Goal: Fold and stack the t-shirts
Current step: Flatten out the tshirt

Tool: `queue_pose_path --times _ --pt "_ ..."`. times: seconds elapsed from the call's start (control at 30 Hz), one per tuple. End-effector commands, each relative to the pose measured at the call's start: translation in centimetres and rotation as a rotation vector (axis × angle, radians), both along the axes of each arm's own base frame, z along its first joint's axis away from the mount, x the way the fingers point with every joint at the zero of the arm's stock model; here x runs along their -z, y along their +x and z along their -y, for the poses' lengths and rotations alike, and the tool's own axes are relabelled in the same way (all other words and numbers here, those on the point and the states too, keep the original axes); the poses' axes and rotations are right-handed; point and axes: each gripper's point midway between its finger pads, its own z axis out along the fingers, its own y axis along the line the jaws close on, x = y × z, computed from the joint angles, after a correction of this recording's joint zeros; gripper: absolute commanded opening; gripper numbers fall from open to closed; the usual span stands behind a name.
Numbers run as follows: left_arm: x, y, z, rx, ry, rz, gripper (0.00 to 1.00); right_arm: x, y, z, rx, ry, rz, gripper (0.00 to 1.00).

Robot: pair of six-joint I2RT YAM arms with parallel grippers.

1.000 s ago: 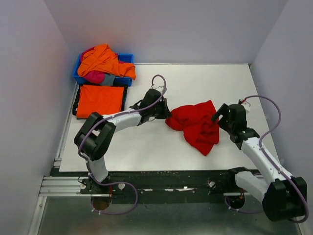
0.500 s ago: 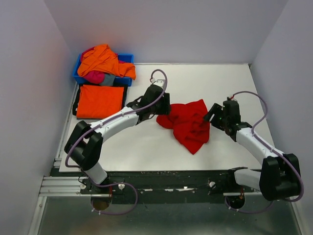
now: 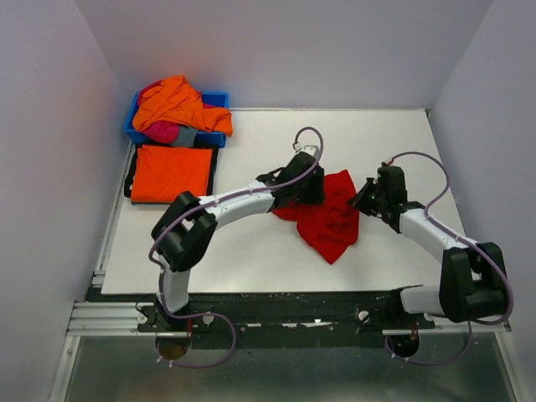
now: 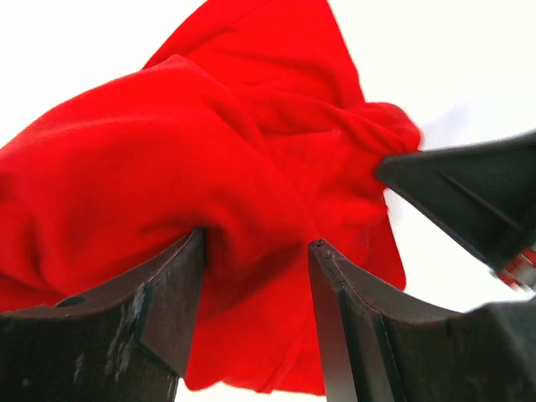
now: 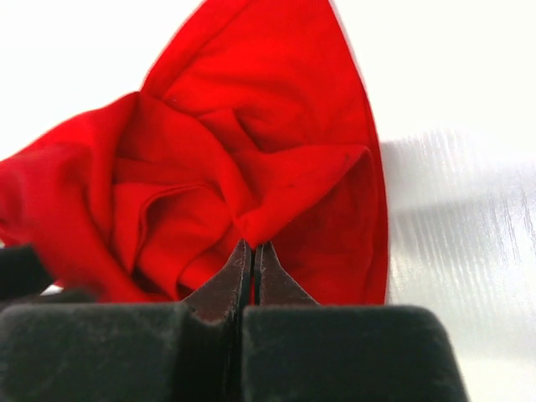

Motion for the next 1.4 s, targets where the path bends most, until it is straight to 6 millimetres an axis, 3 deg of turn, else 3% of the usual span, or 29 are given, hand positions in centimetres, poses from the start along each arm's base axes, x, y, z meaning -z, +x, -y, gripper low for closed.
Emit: queue_pose_path --times 0.0,0.03,0.07,0.17,0.3,0.4,0.6,0.67,0.8,0.9,1.0,1.07,1.17,1.3,1.37 --pt "1.5 1.1 1.1 -0.053 0.045 -0.062 0.63 -3.2 0.6 0.1 -0.003 -0.002 0.098 0.01" --pt "1.6 1.5 1.0 -0.069 0.063 -0.061 0.6 -3.4 0.5 0.1 -0.003 -0.001 0.109 0.01" --pt "1.7 1.5 0.8 -0.076 0.074 -0.063 0.49 -3.6 0.3 0.0 -0.008 0.003 0.116 0.01" --pt "0.9 1.7 -0.5 -0.108 0.101 -0.034 0.0 -4.5 0.2 0.4 0.008 -0.01 0.134 0.01" --pt "-1.2 1.8 -3.4 -0.157 0.103 -0.008 0.0 -6.5 0.5 1.3 0.047 -0.035 0.17 0.01" --pt "-4.1 2.2 -5.2 -0.144 0.081 0.012 0.0 -8.7 1.3 1.8 0.071 -0.06 0.2 0.01" --pt "-10.5 2.7 -11.3 -0.218 0.042 0.071 0.0 -15.8 2.5 3.7 0.153 -0.095 0.263 0.01" --pt "-11.5 2.2 -13.4 -0.246 0.031 0.082 0.0 -17.9 2.4 4.5 0.177 -0.097 0.286 0.01" --pt "-11.4 0.4 -16.3 -0.279 0.002 0.095 0.0 -21.7 1.1 5.9 0.222 -0.121 0.358 0.01" --pt "-13.1 0.4 -18.7 -0.34 -0.015 0.146 0.0 -24.5 0.3 6.5 0.227 -0.139 0.424 0.01" --pt "-17.3 0.6 -19.2 -0.323 -0.037 0.221 0.0 -27.7 0.1 6.2 0.2 -0.139 0.48 0.01" --pt "-21.1 0.9 -19.0 -0.294 -0.035 0.277 0.0 -30.5 -0.1 5.9 0.179 -0.134 0.53 0.01" --pt "-26.3 1.4 -18.9 -0.272 -0.042 0.346 0.0 -35.9 -0.9 5.7 0.155 -0.13 0.632 0.01" --pt "-34.6 1.1 -18.8 -0.239 -0.087 0.447 0.0 -43.0 -2.5 5.5 0.132 -0.129 0.761 0.01" --pt "-37.8 0.4 -19.1 -0.224 -0.104 0.487 0.0 -45.1 -3.8 5.2 0.105 -0.12 0.8 0.01"
